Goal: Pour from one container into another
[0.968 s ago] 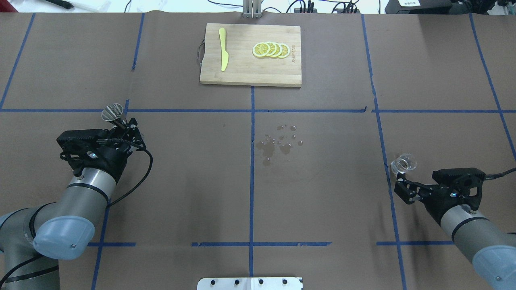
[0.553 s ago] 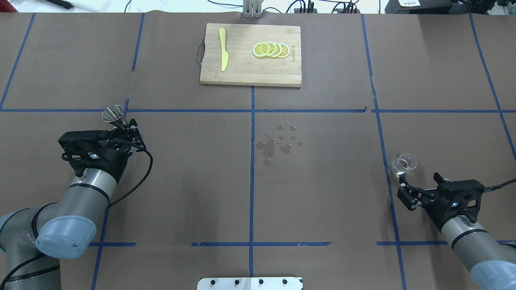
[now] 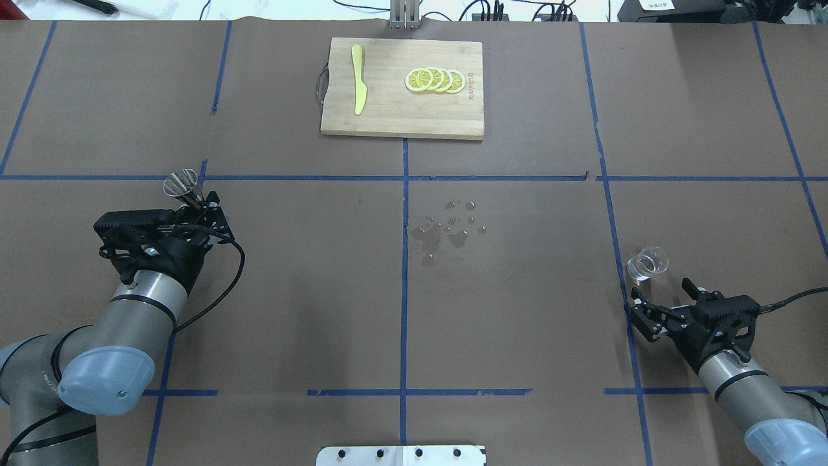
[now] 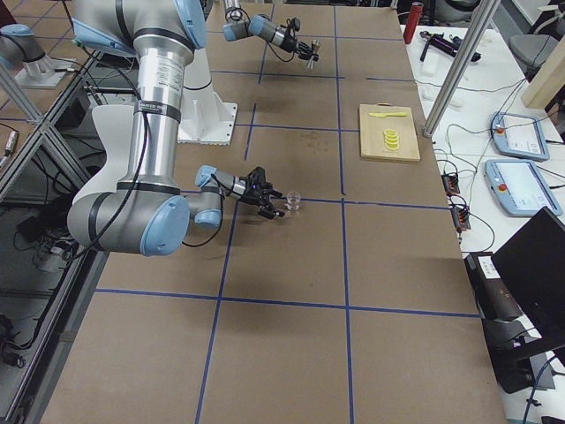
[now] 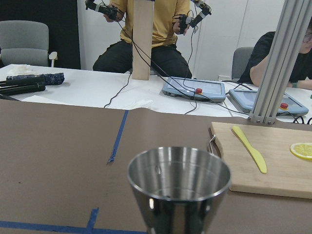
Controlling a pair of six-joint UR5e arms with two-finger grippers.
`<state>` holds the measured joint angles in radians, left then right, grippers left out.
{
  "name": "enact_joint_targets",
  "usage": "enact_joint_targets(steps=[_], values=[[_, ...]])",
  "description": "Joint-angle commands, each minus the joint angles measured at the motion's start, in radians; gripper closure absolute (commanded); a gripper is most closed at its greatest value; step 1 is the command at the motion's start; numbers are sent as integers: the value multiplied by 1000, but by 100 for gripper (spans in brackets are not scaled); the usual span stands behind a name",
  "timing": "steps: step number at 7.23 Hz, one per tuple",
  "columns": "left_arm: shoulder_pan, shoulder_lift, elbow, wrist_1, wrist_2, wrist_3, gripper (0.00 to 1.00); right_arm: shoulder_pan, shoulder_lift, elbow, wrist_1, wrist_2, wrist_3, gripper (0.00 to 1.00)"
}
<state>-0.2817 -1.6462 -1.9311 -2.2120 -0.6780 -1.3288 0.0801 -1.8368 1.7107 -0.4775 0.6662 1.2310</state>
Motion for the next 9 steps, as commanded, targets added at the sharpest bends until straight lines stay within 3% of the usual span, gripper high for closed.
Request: enact_joint_targets(steps=[1, 3, 9], values=[[-1, 0, 7, 0, 0, -3, 100, 3, 5, -16, 5, -17, -8, 0], [-2, 2, 14, 0, 0, -3, 100, 30, 68, -32, 5, -20, -18, 0], [-5, 0, 35, 0, 0, -6, 100, 87, 122, -74, 5, -10, -47, 1]])
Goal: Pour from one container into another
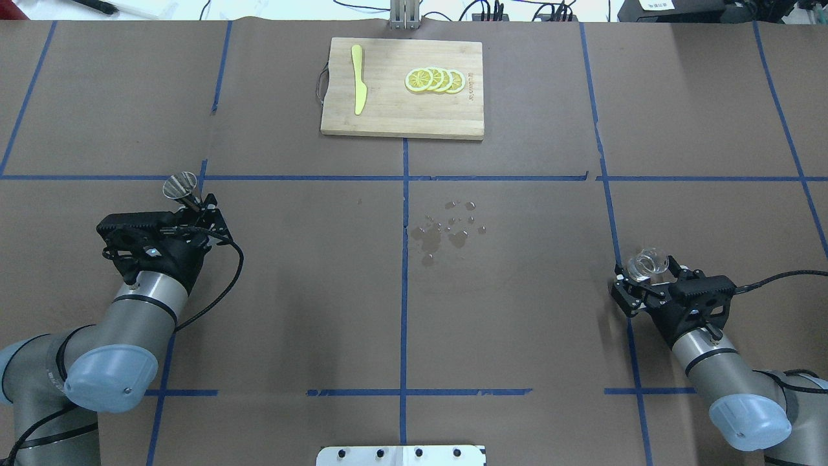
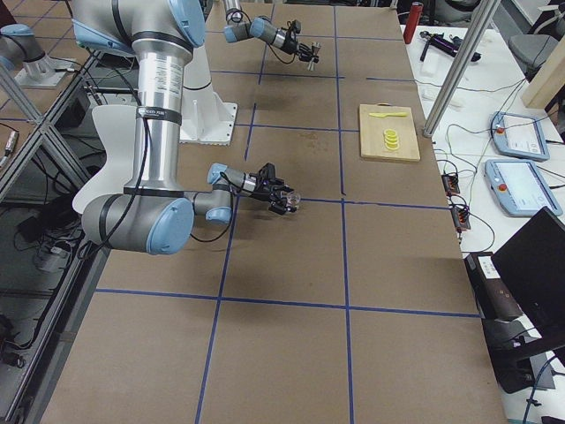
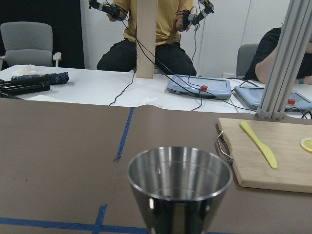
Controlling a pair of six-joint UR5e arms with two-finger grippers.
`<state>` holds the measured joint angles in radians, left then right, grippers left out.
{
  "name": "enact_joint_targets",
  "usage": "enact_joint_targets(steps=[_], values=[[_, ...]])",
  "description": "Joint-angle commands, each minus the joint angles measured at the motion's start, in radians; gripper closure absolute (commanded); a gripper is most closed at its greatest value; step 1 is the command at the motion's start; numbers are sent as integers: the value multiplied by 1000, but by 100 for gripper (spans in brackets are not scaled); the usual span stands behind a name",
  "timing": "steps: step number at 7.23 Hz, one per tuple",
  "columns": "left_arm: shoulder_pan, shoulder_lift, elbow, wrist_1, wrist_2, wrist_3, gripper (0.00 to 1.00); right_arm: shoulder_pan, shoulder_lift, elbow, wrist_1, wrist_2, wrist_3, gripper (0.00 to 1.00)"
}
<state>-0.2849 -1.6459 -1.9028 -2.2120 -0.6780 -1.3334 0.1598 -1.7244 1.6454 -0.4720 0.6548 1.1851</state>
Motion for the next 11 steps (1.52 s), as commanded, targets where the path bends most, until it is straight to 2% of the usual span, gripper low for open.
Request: enact_joint_targets(steps=[1, 6, 8, 9, 10, 11], values=[[-2, -2, 7, 0, 0, -1, 100, 15, 11, -7, 1, 3, -13, 2], [-2, -3, 7, 0, 0, -1, 100, 27, 11, -7, 1, 39, -18, 21], [-2, -5, 7, 0, 0, 0, 100, 35, 11, -4, 1, 58, -18, 55], [-2, -8, 7, 0, 0, -1, 100, 50, 9, -1, 4, 83, -25, 98], [-2, -9, 7, 0, 0, -1, 100, 59, 8, -5, 54, 83, -56, 100], [-2, -20, 7, 0, 0, -3, 100, 79, 5, -7, 102, 126, -73, 100]])
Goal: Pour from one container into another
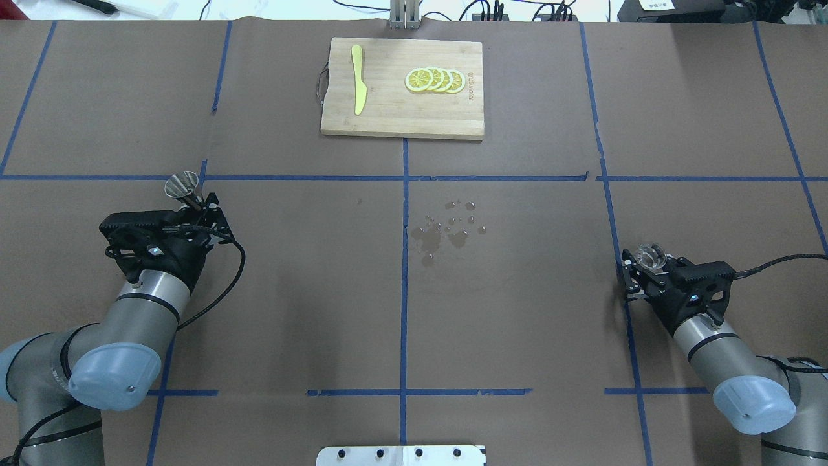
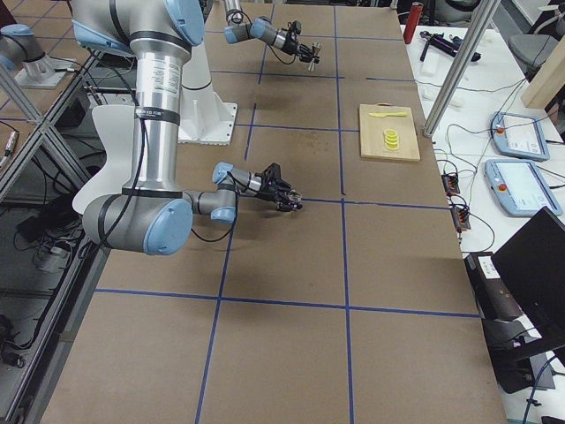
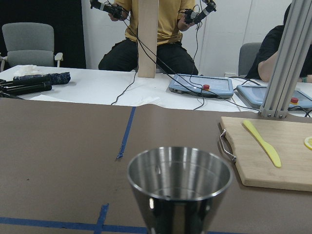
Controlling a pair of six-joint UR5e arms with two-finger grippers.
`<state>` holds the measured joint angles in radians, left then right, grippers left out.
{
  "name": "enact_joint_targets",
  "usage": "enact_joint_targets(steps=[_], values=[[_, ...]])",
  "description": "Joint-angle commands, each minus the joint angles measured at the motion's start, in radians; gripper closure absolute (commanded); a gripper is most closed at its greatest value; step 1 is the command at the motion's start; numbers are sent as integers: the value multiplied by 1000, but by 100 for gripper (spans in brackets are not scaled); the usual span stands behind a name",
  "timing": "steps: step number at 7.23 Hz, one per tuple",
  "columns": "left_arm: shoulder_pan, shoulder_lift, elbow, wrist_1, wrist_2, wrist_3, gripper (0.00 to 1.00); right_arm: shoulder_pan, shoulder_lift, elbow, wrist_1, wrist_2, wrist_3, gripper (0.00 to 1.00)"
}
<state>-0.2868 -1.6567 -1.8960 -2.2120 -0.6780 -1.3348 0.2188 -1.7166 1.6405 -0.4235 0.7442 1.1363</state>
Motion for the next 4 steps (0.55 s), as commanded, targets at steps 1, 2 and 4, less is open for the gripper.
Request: enact_joint_targets(steps=[1, 2, 4], values=[[0, -11, 0, 0, 2, -1, 100, 65, 3, 8, 58, 81, -58, 100], [1, -12, 2, 0, 0, 6, 100, 89, 3, 25, 57, 102, -75, 100], [14, -129, 65, 0, -56, 152, 100, 148, 6, 111, 55, 194, -242, 100]])
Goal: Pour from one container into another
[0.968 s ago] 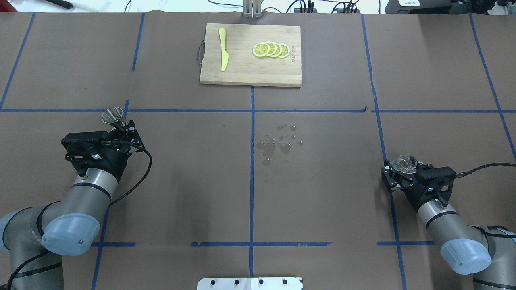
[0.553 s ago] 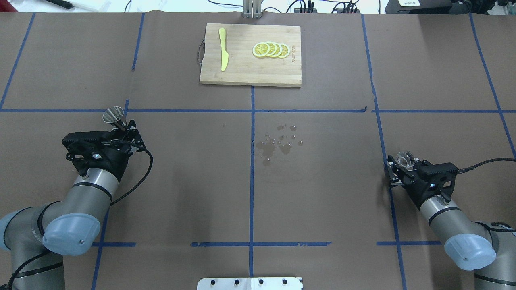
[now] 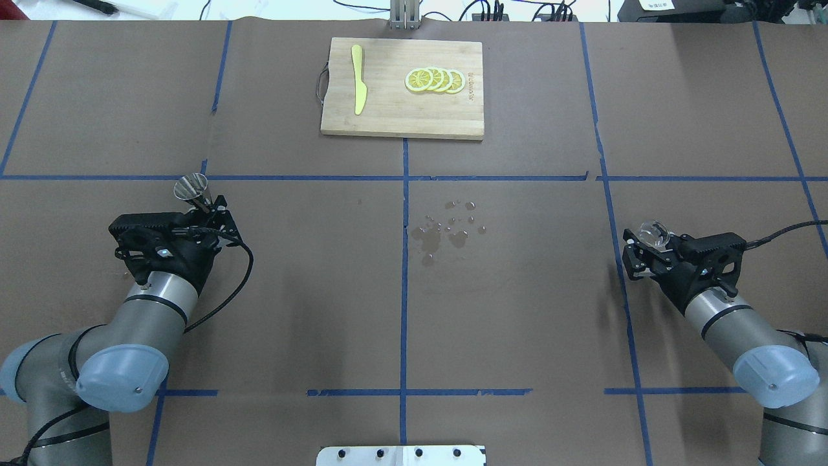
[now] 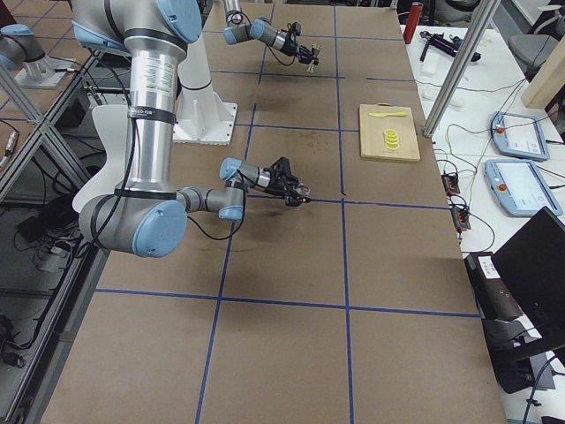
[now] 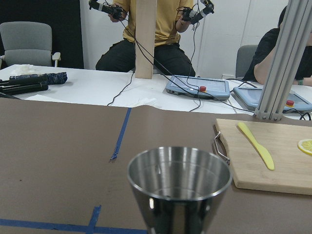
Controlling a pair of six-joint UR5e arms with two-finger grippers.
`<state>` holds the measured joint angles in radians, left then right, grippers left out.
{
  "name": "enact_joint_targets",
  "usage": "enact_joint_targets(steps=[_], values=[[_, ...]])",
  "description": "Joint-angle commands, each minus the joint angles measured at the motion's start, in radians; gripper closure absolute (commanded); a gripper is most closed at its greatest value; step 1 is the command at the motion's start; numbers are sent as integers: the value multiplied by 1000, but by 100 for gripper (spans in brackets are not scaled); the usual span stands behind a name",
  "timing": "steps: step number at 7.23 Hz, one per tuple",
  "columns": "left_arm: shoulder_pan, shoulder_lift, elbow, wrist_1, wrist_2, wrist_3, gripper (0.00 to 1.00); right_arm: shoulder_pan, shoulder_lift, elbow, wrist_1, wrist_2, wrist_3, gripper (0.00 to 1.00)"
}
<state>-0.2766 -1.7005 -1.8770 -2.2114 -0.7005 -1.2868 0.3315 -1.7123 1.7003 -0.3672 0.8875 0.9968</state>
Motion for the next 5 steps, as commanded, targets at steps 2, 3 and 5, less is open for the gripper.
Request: enact_joint_targets(steps=[2, 3, 5], values=[[16, -191, 70, -36, -46, 198, 100, 59, 109, 55, -42, 54, -258, 100], [29, -252, 91, -51, -94, 258, 100, 82, 165, 58, -95, 76, -336, 100], [39, -333, 102, -53, -132, 297, 100, 118, 271, 71, -168, 209, -354, 100]])
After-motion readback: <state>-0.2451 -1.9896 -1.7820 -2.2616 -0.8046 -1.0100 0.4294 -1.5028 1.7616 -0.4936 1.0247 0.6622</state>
